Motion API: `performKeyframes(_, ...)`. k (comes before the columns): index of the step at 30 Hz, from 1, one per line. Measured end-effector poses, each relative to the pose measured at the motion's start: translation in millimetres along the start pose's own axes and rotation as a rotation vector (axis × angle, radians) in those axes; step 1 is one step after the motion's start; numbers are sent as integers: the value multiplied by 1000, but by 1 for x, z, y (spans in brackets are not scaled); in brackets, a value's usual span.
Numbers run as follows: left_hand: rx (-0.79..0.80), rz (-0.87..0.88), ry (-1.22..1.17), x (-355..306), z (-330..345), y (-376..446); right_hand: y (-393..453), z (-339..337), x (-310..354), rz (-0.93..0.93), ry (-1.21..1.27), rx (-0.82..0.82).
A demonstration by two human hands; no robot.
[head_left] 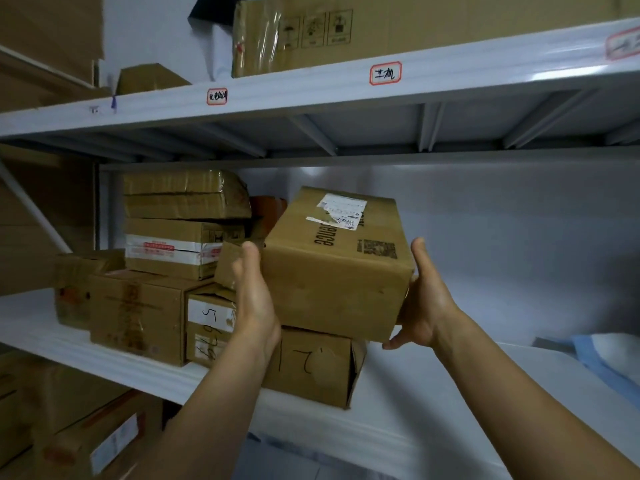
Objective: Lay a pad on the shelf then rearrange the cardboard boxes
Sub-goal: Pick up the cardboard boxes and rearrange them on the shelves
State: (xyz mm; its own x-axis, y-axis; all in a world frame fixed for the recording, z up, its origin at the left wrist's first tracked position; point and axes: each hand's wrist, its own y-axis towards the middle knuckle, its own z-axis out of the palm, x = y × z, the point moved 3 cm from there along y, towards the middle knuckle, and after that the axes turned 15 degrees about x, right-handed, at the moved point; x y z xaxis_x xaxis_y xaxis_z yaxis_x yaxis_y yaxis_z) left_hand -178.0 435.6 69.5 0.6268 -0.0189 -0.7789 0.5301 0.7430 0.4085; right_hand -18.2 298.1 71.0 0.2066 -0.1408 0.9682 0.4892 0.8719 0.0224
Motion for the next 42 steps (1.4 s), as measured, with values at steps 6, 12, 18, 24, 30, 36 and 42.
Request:
performKeyframes(6,138,-97,-114,-7,-4,-35,-48,16,-10,-52,53,4)
performKeyframes(12,309,-197,-64,-7,-14,-79,-105,25,-47,-146,187,-87)
performKeyframes(18,551,-382,-81,-1,-40,-125,-156,41,-90,-239,200,-26)
performKeyframes(24,597,-629,44,15,-92,-170,-191,50,-149,-239,243,57)
performKeyframes(30,760,-820,115,56,-160,-213,-226,53,-213,-60,176,188)
performKeyframes(36,702,-983,76,99,-208,-252,-241,42,-284,176,162,202)
performKeyframes(42,625,-1096,38,135,-214,-268,-238,22,-324,261,197,99)
